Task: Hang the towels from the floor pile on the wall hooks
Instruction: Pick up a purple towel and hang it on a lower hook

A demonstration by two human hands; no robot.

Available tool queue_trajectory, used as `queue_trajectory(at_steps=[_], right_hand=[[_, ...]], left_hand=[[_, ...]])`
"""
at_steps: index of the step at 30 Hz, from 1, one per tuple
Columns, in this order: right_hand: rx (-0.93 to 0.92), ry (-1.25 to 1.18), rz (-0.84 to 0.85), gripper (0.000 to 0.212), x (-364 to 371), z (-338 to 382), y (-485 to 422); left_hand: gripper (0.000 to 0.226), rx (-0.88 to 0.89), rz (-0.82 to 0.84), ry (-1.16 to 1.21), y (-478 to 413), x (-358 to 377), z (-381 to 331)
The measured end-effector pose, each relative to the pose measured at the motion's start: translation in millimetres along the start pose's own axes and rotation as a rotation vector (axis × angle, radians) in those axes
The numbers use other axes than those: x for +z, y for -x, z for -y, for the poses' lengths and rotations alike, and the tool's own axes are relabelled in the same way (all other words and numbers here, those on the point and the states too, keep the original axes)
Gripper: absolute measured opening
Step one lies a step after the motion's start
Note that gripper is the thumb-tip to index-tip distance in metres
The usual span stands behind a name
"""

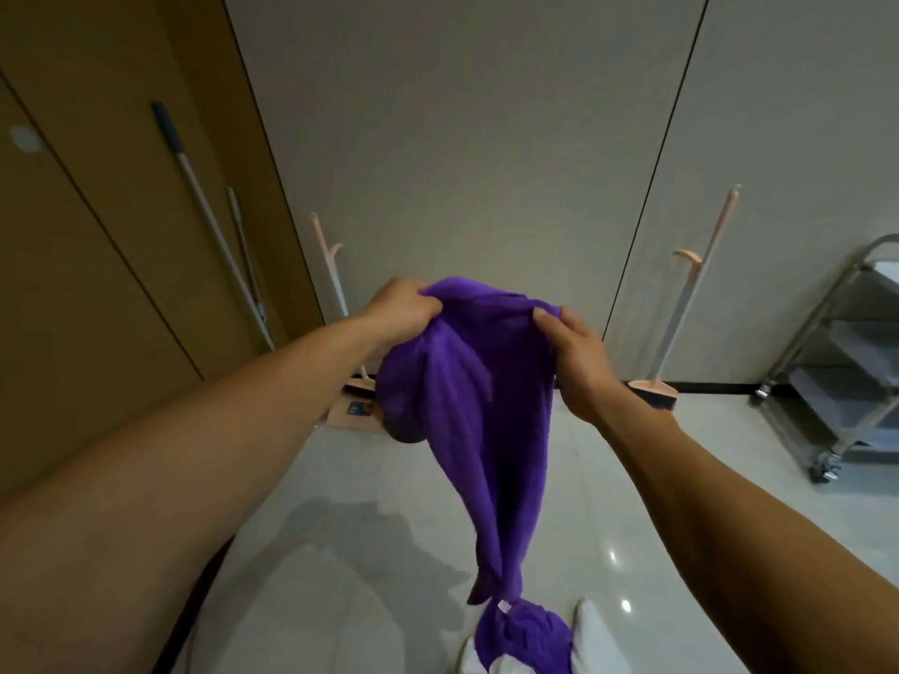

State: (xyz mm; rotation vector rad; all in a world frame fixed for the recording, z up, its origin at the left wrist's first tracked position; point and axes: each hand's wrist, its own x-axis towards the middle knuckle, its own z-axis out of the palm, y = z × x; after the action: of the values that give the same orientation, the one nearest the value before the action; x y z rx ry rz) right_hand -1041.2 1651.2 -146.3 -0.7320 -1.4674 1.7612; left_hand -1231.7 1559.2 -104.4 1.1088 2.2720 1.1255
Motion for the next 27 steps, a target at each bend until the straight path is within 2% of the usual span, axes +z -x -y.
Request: queue_trajectory(at_steps=[2,5,6,8,10,11,12,14,15,17,18,20,23,25,27], right_hand=[[0.008,-0.049,0.171,0.008,10,-8,14],[0.091,0.159,0.438,0.049,31,-24,33],[0.105,0.295,0.489,0.052,39,-27,37],[0.106,0.479,0.465,0.035,49,-26,39],[0.123,0.406,0.388,0.022,60,-18,38],[0.126,0.31,0.37,0.019,66,-11,37],[0.111,0.211,0.364,0.017,74,-3,36],[0.081,0.066,0.342,0.016,91,16,32],[0.092,0.028,0.327,0.022,100,25,29],[0.144,-0.023,0.331,0.033,116,42,23],[0.164,-0.037,0.343,0.036,122,47,21],[0.165,-0.033,0.375,0.039,132,52,18],[0.181,0.011,0.43,0.05,142,44,22],[0.268,0.058,0.478,0.057,151,33,28],[0.373,0.107,0.525,0.066,163,24,38]], left_hand=[[0.018,-0.066,-0.004,0.349,10,-9,-18],[0.023,-0.057,0.024,0.651,26,-13,-45],[0.023,-0.053,0.022,0.721,31,-15,-49],[0.017,-0.042,0.02,0.828,40,-24,-49],[0.012,-0.01,0.07,0.823,50,-39,-38],[0.018,0.005,0.111,0.757,56,-45,-30],[0.039,-0.002,0.141,0.684,63,-51,-20],[0.087,-0.126,0.223,0.605,76,-59,9],[0.094,-0.182,0.322,0.585,85,-61,23],[0.088,-0.271,0.492,0.468,103,-61,42],[0.084,-0.312,0.493,0.401,110,-62,48],[0.074,-0.335,0.396,0.393,118,-67,54],[0.056,-0.278,0.217,0.65,117,-86,53],[0.045,-0.256,0.105,0.818,114,-102,50],[0.041,-0.246,0.072,0.906,110,-116,48]])
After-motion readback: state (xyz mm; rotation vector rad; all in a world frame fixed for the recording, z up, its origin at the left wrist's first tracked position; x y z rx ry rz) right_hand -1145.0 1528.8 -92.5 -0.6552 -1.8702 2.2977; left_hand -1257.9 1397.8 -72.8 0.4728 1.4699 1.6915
